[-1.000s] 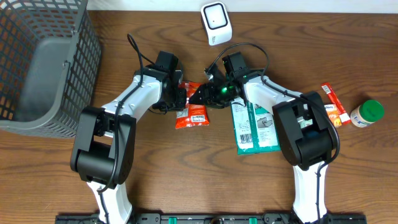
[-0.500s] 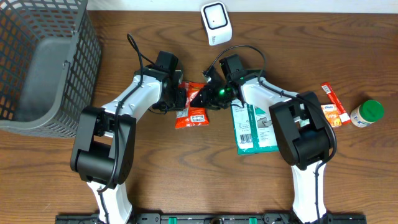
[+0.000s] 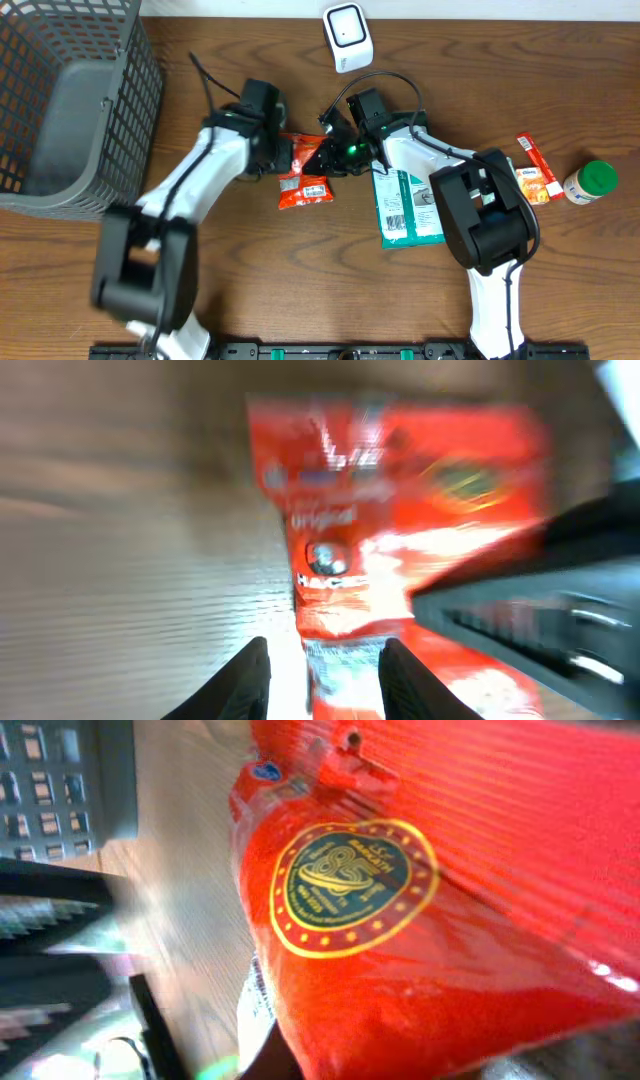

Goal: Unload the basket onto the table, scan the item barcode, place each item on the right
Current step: 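Lift the red bag with the right gripper toward the scanner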

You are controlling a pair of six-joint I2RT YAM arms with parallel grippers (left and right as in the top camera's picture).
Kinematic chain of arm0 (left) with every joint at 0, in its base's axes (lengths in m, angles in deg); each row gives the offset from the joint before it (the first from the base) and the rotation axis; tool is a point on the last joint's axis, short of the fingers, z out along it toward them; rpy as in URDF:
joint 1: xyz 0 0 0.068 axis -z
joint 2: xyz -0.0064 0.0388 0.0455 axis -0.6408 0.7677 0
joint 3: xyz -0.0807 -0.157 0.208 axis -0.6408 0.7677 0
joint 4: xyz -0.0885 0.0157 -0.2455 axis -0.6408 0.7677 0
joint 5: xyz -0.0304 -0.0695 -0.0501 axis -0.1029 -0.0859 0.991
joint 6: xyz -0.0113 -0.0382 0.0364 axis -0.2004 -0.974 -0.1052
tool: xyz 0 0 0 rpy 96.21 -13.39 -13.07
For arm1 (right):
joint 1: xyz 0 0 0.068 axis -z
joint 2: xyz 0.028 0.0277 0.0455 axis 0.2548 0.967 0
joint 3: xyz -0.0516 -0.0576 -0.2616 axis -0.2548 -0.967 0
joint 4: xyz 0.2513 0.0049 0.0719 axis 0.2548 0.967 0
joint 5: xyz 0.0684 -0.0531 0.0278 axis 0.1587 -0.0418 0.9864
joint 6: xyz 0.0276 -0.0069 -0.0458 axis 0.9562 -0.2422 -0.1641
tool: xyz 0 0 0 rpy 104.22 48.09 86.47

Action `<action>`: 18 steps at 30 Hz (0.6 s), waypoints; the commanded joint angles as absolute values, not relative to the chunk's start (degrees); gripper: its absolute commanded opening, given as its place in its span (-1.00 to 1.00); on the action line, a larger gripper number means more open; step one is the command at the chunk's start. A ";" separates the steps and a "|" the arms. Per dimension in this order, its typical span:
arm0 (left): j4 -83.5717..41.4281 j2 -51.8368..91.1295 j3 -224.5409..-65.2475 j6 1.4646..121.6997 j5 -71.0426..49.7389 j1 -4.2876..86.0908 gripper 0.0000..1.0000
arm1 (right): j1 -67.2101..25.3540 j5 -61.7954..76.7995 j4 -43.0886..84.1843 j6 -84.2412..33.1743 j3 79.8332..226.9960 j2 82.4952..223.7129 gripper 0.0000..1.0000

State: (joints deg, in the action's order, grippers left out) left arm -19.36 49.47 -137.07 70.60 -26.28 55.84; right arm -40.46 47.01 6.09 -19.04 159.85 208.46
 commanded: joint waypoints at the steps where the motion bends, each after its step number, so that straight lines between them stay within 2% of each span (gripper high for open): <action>1: -18.90 41.06 -137.57 70.23 -27.39 54.11 -0.24 | -40.59 43.47 7.09 -23.94 159.33 201.62 -0.97; 8: -18.02 31.59 -137.57 70.07 -27.39 49.50 -0.22 | -41.44 31.56 14.15 -32.18 159.33 188.20 -0.97; 12: -17.94 29.49 -137.57 70.07 -27.39 45.79 -0.22 | -41.46 31.91 16.60 -38.19 159.33 181.09 -0.98; 16: -15.68 29.95 -137.57 69.64 -25.97 44.56 -0.22 | -41.33 31.91 16.47 -37.60 159.33 176.65 -0.98; 18: -13.98 30.32 -137.57 70.27 -22.21 44.58 -0.21 | -41.16 31.88 15.97 -33.16 159.33 175.30 -0.98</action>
